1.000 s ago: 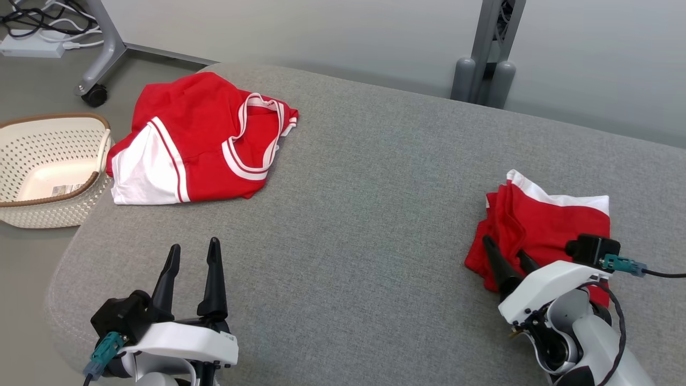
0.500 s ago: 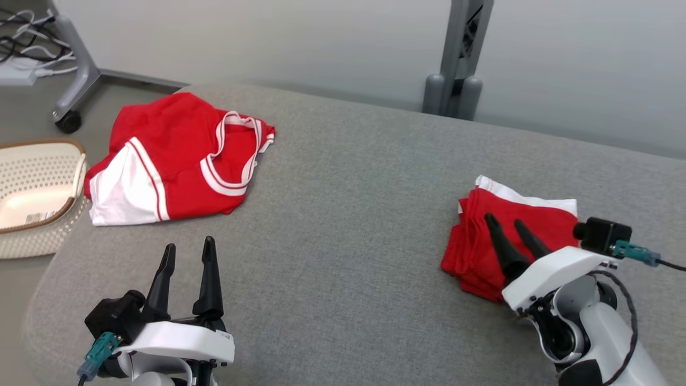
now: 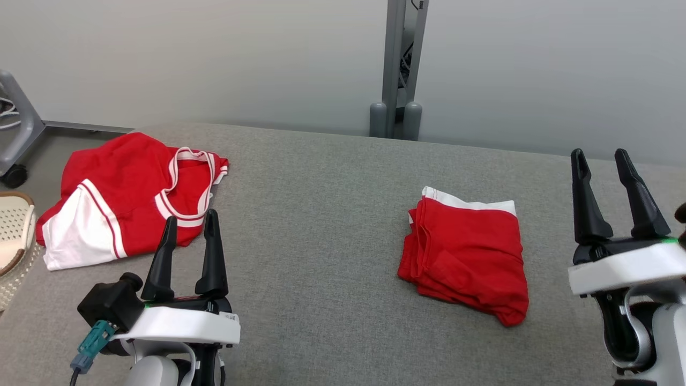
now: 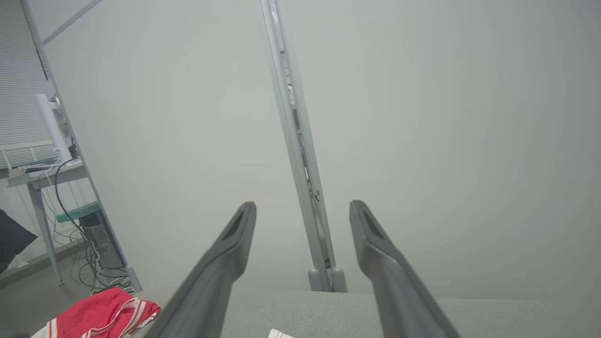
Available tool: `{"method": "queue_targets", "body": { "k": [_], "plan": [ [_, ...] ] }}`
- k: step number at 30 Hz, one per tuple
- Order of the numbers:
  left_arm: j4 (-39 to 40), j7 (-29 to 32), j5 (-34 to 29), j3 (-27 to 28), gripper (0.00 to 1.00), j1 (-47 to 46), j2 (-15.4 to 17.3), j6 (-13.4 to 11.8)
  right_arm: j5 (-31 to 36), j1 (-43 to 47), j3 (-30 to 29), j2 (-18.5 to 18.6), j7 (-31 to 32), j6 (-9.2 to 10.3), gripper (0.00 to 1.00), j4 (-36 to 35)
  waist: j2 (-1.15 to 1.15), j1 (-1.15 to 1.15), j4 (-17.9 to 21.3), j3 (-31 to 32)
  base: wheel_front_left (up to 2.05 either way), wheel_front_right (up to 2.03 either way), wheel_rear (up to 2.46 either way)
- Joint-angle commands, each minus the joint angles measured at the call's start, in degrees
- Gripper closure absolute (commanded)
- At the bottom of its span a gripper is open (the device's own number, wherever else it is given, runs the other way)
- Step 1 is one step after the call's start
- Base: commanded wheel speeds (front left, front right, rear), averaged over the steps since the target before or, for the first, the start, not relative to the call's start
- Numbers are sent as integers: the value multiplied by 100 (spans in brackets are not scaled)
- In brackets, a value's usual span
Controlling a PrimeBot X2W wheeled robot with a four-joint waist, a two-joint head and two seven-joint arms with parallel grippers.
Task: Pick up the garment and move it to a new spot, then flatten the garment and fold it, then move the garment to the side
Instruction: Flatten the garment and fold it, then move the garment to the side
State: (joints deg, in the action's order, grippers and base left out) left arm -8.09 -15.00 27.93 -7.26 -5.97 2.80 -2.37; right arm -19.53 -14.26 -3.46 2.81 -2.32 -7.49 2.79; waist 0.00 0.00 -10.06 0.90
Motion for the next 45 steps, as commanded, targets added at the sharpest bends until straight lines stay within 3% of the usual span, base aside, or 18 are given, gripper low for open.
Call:
{"method": "queue_targets", "body": {
  "k": [1,10,19,30,35,42,45],
  "plan": [
    [84,-24,36,-27,0,-63,23,-40,321,297,-57,21,-205,0,0,-275,0,0,100,-44,0,0,0],
    [38,-24,-202,-107,0,74,22,-40,1175,1134,-326,17,-1032,0,0,-401,0,0,284,-170,0,0,0],
    [-209,-24,-738,-105,0,365,23,74,918,1375,-271,23,-1280,1,0,159,0,0,480,-133,0,0,0],
    [-244,-24,-736,-28,0,311,22,113,905,1259,-308,23,-1299,1,0,250,0,0,384,-184,0,0,0],
    [-323,-24,-698,-70,0,351,20,123,256,1190,-99,24,-1021,1,0,593,0,0,280,-276,0,0,0],
    [-420,-24,-786,-101,0,187,23,180,-1630,788,36,23,140,1,0,1015,0,0,110,-576,0,0,0],
    [-457,-24,-813,-79,0,118,18,210,-2070,595,-7,34,698,1,0,1125,0,0,64,-733,0,0,0]
  ]
}}
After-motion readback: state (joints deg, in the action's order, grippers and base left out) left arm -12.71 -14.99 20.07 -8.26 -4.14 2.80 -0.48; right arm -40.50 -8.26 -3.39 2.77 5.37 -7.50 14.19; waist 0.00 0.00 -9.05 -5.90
